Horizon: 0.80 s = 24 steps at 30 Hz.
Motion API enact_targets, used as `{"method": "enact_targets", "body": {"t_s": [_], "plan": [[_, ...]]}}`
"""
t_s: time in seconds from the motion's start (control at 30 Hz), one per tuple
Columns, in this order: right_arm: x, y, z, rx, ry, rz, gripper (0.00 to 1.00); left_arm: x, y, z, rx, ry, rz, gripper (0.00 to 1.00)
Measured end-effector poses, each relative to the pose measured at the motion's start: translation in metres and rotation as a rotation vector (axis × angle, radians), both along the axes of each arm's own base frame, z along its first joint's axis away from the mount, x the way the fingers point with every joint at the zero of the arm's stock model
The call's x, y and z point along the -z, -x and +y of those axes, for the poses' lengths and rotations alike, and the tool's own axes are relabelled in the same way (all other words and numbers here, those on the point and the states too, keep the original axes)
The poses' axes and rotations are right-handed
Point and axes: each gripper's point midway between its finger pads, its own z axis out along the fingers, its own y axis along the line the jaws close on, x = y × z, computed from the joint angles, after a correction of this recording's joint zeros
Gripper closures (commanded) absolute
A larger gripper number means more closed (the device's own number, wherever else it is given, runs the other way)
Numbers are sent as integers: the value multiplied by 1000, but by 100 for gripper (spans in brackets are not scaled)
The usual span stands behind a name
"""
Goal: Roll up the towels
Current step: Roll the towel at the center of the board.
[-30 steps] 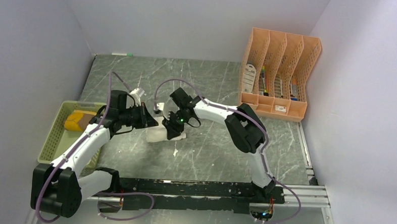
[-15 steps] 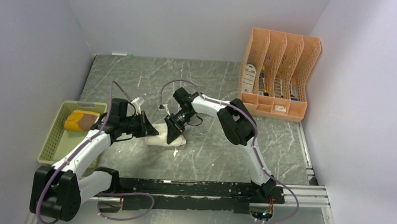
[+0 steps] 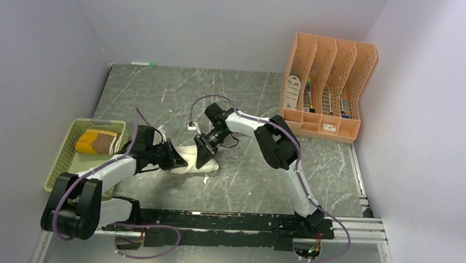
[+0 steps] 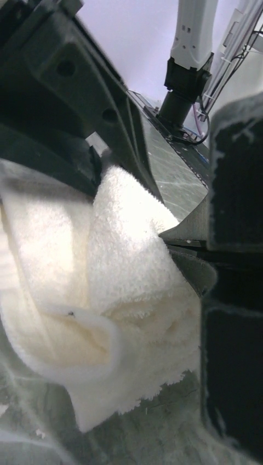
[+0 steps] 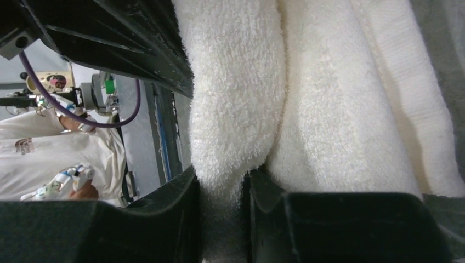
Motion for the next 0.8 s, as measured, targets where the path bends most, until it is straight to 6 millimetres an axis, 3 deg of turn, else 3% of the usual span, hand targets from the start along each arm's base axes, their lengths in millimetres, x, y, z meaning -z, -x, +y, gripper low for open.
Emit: {"method": "enact_targets", "body": {"t_s": [0.07,0.1,0.13,0.17,0.23,0.3,0.37,0.43,0.53,0.6,0.67,0.73,0.8], "plan": [[2,-3,-1,15,29,-12,59,6,-2,1,-17,-6,10,93],[3,-4,-1,24,50,-21,36,8,-2,1,-24,-5,12,93],[3,-6,-2,39,81,-43,5,10,-2,2,-31,-3,13,93],[2,-10,-2,58,115,-73,1,12,-2,2,-37,-2,14,93],[-11,-19,0,96,161,-172,0,14,-1,3,-48,-1,16,93],[-16,-42,-5,160,224,-360,0,15,0,3,-56,-1,16,93],[-22,-70,-23,270,282,-543,0,15,1,4,-62,-2,12,93],[-36,-89,-54,400,330,-703,0,16,1,5,-66,-6,8,93],[-72,-101,-89,542,271,-916,0,16,1,6,-70,-9,4,93],[-98,-94,-98,560,181,-1102,0,16,1,6,-71,-11,3,93],[-115,-69,-88,481,83,-1305,0,16,1,6,-71,-10,2,93],[-110,-38,-69,351,14,-1430,0,16,1,6,-72,-9,4,93],[-88,-15,-62,214,9,-1504,0,16,1,6,-72,-8,5,93]]}}
